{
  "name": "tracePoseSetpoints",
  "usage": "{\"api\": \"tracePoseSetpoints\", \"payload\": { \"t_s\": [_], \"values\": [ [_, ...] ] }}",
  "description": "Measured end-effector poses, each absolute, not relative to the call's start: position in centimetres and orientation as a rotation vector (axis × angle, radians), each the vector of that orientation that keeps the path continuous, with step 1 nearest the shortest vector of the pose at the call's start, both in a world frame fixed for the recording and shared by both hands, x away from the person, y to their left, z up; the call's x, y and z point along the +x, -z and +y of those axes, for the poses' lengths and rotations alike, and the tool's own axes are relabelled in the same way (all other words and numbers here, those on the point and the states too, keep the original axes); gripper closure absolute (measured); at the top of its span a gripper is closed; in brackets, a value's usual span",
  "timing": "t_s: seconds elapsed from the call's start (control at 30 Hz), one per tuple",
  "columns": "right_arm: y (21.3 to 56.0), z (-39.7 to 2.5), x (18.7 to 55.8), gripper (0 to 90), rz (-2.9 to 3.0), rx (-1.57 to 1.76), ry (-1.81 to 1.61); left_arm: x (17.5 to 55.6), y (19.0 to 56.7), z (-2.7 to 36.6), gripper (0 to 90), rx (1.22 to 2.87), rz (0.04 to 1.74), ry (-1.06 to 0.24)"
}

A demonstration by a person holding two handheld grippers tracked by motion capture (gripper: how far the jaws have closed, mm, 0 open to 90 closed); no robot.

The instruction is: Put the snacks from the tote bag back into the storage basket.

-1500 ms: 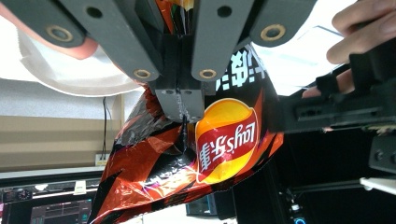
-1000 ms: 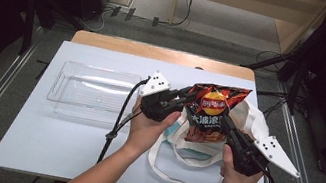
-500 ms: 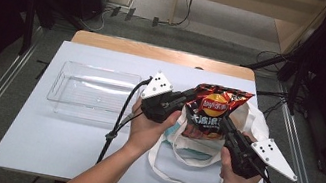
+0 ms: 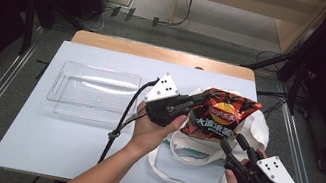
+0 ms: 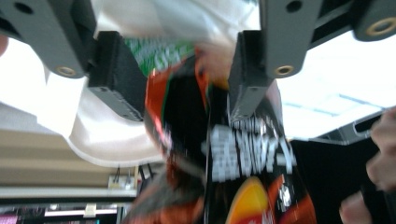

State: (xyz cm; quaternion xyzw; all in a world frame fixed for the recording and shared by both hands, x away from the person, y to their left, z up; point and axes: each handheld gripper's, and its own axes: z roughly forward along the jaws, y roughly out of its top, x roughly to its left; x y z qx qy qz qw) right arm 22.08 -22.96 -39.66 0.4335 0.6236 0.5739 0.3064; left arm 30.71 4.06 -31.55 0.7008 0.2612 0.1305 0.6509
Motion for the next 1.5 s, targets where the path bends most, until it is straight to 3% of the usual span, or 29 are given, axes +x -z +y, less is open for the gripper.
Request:
{"api": "tracePoseSetpoints", "payload": {
  "t_s": [0.27, 0.7, 1.5],
  "values": [
    [40.7, -24.1, 21.0, 39.2, 1.650, 1.188, -1.500, 29.9, 30.4, 3.4, 90.0, 1.579, 0.543, -0.308],
    [42.0, -24.5, 21.5, 24.8, 1.712, 1.221, -1.473, 29.8, 29.3, 6.3, 90.0, 1.573, 0.554, -0.366],
    [42.2, -24.1, 21.7, 19.3, 1.733, 1.213, -1.469, 29.9, 28.7, 10.7, 90.0, 1.565, 0.606, -0.412]
  ]
}}
